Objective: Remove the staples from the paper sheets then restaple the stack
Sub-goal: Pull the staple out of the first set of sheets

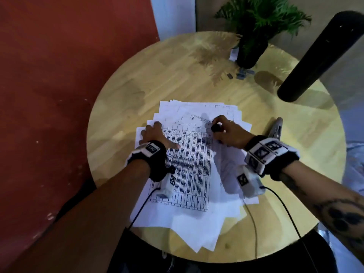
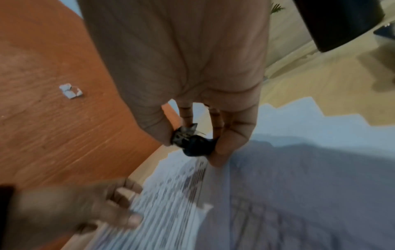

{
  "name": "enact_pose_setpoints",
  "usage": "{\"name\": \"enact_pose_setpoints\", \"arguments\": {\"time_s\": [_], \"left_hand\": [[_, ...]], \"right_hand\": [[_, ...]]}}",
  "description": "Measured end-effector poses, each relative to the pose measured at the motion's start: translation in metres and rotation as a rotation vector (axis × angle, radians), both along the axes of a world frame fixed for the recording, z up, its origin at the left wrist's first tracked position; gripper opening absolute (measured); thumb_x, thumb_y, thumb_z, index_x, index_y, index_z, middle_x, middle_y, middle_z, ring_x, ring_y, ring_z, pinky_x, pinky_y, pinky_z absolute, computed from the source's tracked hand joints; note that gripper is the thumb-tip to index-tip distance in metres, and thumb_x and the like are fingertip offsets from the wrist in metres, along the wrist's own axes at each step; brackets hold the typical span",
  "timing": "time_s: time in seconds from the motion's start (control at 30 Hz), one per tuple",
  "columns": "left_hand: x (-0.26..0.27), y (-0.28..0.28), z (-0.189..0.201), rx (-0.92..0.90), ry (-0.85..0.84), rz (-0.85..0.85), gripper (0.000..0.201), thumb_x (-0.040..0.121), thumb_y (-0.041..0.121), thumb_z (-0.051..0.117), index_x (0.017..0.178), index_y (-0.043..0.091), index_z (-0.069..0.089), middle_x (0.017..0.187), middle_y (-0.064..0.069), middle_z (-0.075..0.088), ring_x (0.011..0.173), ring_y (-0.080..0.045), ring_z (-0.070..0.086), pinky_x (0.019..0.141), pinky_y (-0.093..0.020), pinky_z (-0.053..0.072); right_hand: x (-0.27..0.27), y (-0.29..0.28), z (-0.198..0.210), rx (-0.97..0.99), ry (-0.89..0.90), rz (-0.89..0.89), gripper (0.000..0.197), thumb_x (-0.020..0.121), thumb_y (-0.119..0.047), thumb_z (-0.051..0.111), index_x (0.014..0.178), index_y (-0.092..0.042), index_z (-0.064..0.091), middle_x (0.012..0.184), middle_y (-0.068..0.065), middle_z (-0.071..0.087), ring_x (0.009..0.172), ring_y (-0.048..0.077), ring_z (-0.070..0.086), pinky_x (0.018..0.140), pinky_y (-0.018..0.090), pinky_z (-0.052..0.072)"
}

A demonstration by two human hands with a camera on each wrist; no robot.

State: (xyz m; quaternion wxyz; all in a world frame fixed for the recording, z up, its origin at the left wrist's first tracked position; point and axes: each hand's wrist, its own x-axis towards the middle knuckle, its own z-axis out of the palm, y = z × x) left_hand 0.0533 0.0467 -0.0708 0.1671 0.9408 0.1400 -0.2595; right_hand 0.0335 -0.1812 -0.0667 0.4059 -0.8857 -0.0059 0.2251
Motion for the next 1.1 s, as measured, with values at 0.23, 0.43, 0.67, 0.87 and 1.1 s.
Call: {"name": "enact_pose_setpoints", "arguments": {"time_s": [0.23, 0.43, 0.67, 0.87, 1.1], "left_hand": [[0.009, -0.003, 0.003, -0.004, 0.012, 0.009, 0.119, 0.050, 0.039, 0.091, 0.144, 0.015, 0.021, 0.146, -0.017, 0.021, 0.135, -0.040, 0.027, 0.103, -0.053, 0.037], [0.010, -0.001, 0.001, -0.017, -0.050, -0.029, 0.100, 0.055, 0.047, 0.087, 0.136, 0.019, 0.037, 0.137, -0.012, 0.043, 0.129, -0.035, 0.040, 0.101, -0.048, 0.040], [0.006, 0.014, 0.002, -0.084, -0.317, -0.023, 0.060, 0.064, 0.039, 0.084, 0.115, 0.016, 0.061, 0.124, -0.013, 0.043, 0.120, -0.032, 0.039, 0.096, -0.042, 0.043], [0.001, 0.019, 0.021, 0.159, -0.388, -0.279, 0.044, 0.072, 0.037, 0.078, 0.109, 0.016, 0.066, 0.122, -0.009, 0.044, 0.120, -0.030, 0.034, 0.091, -0.043, 0.038], [0.026, 0.036, 0.032, 0.006, -0.030, -0.153, 0.070, 0.068, 0.046, 0.080, 0.120, 0.004, 0.060, 0.127, -0.014, 0.060, 0.117, -0.029, 0.055, 0.094, -0.032, 0.043]], "right_hand": [[-0.021, 0.018, -0.007, 0.080, -0.031, -0.007, 0.052, 0.070, -0.036, 0.046, 0.112, -0.003, 0.043, 0.098, 0.016, 0.048, 0.086, 0.023, 0.044, 0.072, 0.027, 0.032], [-0.037, 0.035, -0.016, -0.003, -0.045, 0.042, 0.055, 0.067, -0.026, 0.037, 0.118, -0.006, 0.041, 0.103, 0.011, 0.033, 0.092, 0.029, 0.042, 0.080, 0.034, 0.036], [-0.042, 0.038, -0.017, 0.027, -0.082, -0.027, 0.048, 0.072, -0.021, 0.039, 0.117, -0.005, 0.043, 0.102, 0.010, 0.034, 0.092, 0.028, 0.040, 0.081, 0.035, 0.036], [-0.042, 0.036, -0.022, 0.013, -0.120, -0.022, 0.034, 0.087, -0.001, 0.047, 0.120, -0.005, 0.041, 0.104, 0.010, 0.033, 0.091, 0.028, 0.041, 0.080, 0.034, 0.036], [-0.044, 0.040, -0.019, 0.028, -0.135, -0.075, 0.041, 0.080, -0.018, 0.041, 0.118, -0.005, 0.042, 0.102, 0.010, 0.036, 0.088, 0.030, 0.045, 0.081, 0.038, 0.041]]}}
